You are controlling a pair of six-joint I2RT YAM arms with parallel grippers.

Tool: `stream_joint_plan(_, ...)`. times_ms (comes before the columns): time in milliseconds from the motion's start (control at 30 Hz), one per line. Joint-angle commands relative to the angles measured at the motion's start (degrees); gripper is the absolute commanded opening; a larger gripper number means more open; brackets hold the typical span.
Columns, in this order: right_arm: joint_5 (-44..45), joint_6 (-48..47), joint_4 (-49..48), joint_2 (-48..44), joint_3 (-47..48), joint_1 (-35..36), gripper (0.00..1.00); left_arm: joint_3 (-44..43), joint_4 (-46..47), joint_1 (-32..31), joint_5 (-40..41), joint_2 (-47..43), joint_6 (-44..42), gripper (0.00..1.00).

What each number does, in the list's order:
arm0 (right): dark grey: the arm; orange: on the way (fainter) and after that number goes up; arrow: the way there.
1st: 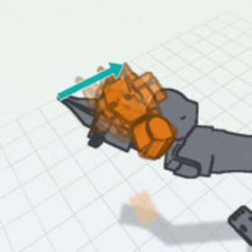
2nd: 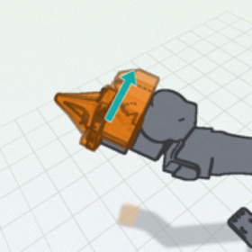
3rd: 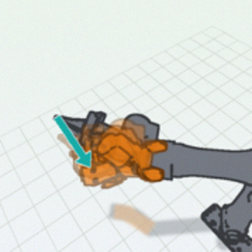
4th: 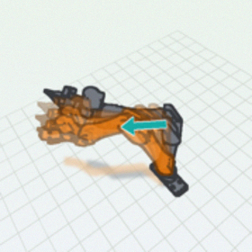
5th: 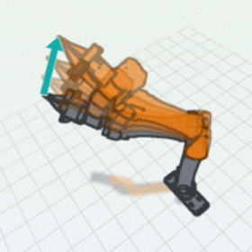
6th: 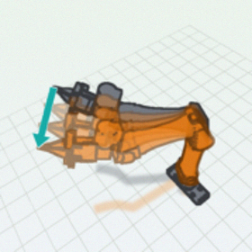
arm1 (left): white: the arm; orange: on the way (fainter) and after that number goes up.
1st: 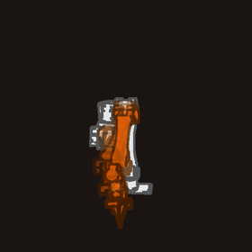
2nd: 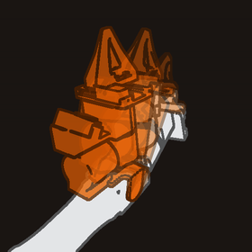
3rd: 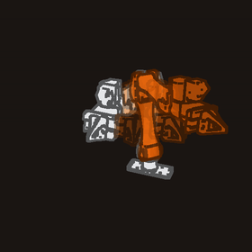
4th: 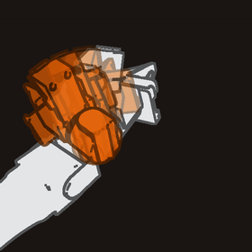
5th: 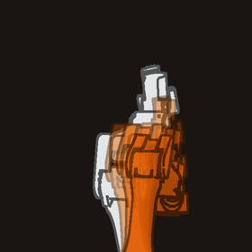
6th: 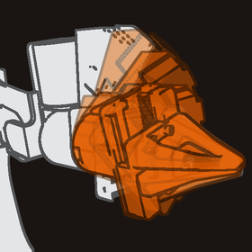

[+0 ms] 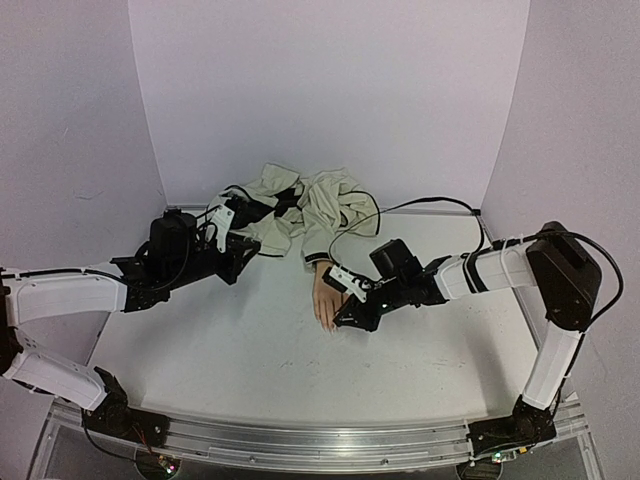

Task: Paint the nails

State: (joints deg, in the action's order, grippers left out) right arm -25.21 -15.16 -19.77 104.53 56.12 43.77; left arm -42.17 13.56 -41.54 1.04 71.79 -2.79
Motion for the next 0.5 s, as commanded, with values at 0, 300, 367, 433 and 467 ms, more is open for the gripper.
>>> stream_joint_plan(0,-1.0,0.0,-1.4,-0.1,2.1,0.0,0.0,-1.5,4.1,0.5,-0.8,-0.4,-0.2,0.0)
stream_joint_plan(300,-0.9,0.4,-2.1,0.2,2.2,0.0,0.0,-1.4,4.2,0.6,-0.9,-0.3,0.1,0.0)
stream_joint_plan(367,-0.9,0.5,-2.1,0.3,2.2,0.0,0.0,-1.4,4.2,0.6,-0.9,-0.3,0.1,0.0)
stream_joint_plan(433,-0.9,0.6,-2.1,0.7,2.4,0.0,0.0,-1.4,4.2,0.7,-2.4,-0.3,0.1,0.0)
stream_joint_plan(467,-0.7,0.6,-2.0,0.7,2.5,0.0,0.0,-1.4,4.2,0.7,-2.6,-0.4,0.1,0.0)
